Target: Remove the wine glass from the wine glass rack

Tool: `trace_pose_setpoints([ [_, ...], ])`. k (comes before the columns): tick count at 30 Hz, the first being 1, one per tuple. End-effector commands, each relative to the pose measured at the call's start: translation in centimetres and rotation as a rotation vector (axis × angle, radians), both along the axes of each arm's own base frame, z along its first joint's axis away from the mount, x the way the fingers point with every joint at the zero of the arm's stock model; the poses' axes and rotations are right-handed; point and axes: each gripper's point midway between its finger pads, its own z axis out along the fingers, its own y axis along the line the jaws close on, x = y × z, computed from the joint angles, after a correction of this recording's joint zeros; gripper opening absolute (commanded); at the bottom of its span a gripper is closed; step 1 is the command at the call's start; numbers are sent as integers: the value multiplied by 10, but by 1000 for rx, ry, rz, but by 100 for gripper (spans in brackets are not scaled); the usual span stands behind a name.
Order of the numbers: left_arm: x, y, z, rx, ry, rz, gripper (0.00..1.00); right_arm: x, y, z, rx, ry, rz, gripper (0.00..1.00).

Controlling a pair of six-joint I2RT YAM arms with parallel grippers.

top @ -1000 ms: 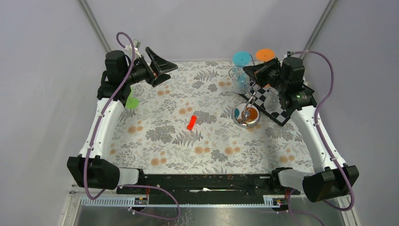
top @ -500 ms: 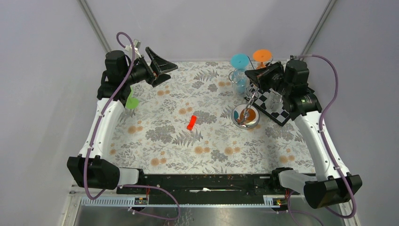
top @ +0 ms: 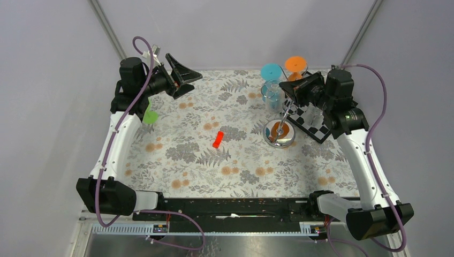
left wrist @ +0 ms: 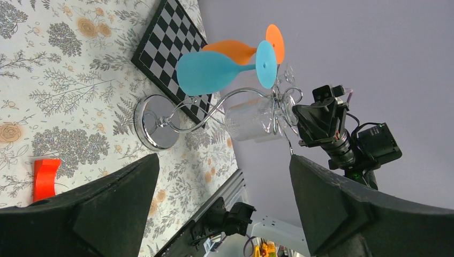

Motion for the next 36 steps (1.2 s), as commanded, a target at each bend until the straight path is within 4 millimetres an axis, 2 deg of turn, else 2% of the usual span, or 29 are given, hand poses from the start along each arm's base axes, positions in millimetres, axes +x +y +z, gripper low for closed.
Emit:
trace_pose_setpoints([
  [1, -5, -3, 25, -11, -100, -30, 99, -16, 4, 39, 67, -100, 36, 0],
  [4, -5, -3, 26, -12, -100, -29, 99, -15, 3, 21, 121, -37, 9, 0],
  [6, -5, -3, 25, -12, -98, -30, 99, -13, 2, 17, 178, -29, -9, 0],
  [15, -3, -3, 27, -18, -96, -29, 99, -15, -7, 34, 269, -68, -79, 0],
  [21, -2, -4, 29, -24, -97, -28, 99, -19, -5, 42, 277, -63, -66, 0],
  [36, -1, -4, 28, -27, -90, -25, 99, -29, -9, 41, 249, -23, -76, 0],
])
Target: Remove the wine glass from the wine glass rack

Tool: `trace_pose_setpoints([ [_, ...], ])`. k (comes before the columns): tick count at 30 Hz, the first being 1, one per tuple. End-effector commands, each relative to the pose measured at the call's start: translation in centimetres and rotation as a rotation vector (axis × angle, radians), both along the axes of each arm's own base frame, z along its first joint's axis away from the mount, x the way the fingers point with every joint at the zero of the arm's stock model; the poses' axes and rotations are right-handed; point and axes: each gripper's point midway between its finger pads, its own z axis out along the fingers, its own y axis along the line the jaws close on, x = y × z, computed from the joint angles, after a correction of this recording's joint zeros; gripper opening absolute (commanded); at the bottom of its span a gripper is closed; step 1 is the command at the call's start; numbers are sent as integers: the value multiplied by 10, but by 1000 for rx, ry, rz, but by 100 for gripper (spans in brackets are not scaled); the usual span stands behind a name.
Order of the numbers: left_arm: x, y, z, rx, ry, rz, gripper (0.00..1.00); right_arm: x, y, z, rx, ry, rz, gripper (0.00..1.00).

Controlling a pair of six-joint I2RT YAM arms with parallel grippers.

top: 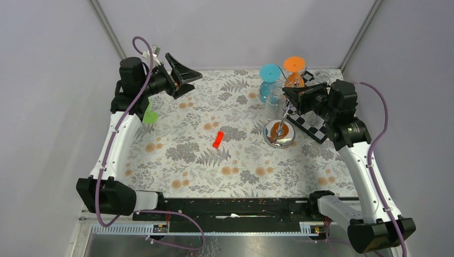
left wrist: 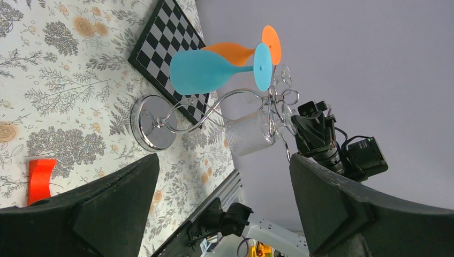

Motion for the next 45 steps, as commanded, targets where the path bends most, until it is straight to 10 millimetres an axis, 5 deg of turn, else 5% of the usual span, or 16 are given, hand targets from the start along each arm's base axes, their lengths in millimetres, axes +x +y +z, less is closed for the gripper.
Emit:
trace_pose_setpoints([
  [1, -1, -3, 26, -14, -96, -25, 99, -11, -2, 45, 42, -104, -2, 0],
  [19, -1, -3, 24, -23, -88, -22, 99, -23, 8, 60, 111, -138, 61, 0],
  [31, -22, 7, 34, -9, -145, 69, 99, -29, 24, 63, 200, -117, 160, 0],
  [45, -40, 1, 20, -62, -110, 86, 99, -35, 49, 72, 214, -144, 276, 0],
])
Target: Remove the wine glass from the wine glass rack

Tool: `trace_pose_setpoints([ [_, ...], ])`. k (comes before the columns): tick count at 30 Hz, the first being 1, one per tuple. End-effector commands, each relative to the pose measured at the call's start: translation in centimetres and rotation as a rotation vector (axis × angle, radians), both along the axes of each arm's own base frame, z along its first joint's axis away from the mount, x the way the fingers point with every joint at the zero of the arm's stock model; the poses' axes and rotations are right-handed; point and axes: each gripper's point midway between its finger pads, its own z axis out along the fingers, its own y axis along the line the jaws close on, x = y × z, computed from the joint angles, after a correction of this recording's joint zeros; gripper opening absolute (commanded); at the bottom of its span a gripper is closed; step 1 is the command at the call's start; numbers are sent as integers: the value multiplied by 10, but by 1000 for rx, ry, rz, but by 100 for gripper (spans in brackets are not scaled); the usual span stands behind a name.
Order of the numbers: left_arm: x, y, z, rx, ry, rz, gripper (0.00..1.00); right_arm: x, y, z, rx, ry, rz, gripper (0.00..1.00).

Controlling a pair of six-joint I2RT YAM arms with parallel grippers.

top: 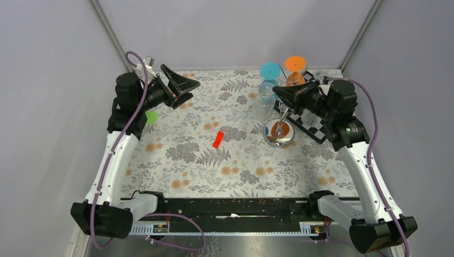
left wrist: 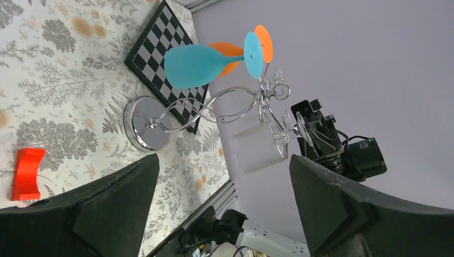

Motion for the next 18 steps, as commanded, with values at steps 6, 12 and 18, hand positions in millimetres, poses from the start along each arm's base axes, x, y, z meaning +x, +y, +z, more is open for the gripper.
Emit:
trace_pose_setpoints([
  [6, -17, -10, 17, -87, -62, 4, 99, -14, 26, 54, 75, -158, 107, 0],
  [12, -31, -16, 24, -172, -44, 10, 99, -29, 52, 92, 139, -261, 168, 0],
  [18, -41, -16, 58, -272, -138, 9, 97, -33, 70, 144, 201, -381, 200, 0],
])
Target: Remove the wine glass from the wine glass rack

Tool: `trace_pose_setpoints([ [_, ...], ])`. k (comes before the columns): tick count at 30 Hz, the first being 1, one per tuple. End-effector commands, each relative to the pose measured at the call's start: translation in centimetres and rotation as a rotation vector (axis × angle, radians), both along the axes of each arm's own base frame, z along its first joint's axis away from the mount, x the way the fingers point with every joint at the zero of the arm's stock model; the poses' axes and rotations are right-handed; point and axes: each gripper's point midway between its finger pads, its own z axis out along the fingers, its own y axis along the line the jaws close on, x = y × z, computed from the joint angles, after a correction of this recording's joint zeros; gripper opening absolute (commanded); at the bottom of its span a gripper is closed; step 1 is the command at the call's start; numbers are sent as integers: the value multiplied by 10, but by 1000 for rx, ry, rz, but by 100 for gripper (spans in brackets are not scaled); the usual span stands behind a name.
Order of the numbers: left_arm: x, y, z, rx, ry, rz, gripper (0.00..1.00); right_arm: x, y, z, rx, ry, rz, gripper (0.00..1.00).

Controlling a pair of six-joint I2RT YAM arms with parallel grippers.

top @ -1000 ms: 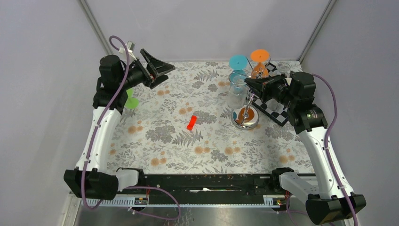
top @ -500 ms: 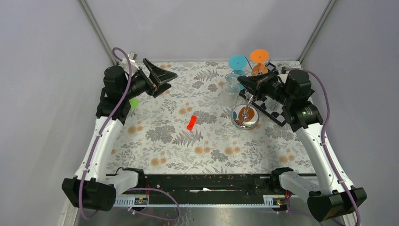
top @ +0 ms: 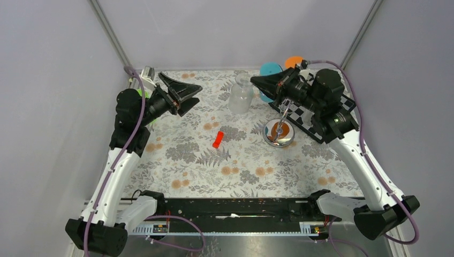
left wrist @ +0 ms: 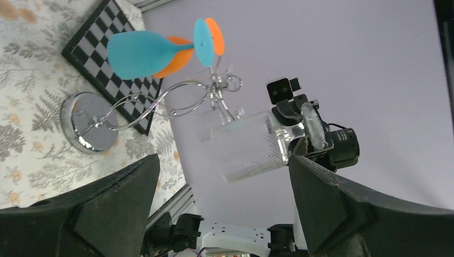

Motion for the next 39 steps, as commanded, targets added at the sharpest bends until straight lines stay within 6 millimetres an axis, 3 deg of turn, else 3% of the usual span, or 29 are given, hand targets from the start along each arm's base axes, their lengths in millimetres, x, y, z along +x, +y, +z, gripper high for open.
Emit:
trace_pose_setpoints([
  [1, -7, 4, 55, -119, -179, 28, 97, -16, 1, 101, 172, -263, 3, 0],
  [7, -21, -5, 93, -298, -271, -28, 95, -20, 10, 132, 239, -311, 10, 0],
  [14, -31, -10, 120, -634, -253, -150, 86, -24, 16, 145, 327, -309, 0, 0],
  [19, -40, -16, 137, -653, -283, -192, 82, -26, 16, 155, 372, -322, 4, 0],
  [31, -55, -24, 156, -694, -320, -301, 66, -23, 26, 162, 426, -325, 41, 0],
  [37, -63, -19, 176, -785, -391, -368, 60, -26, 33, 163, 467, -299, 85, 0],
  [39, -67, -17, 182, -815, -418, -391, 54, -25, 33, 162, 475, -294, 86, 0],
])
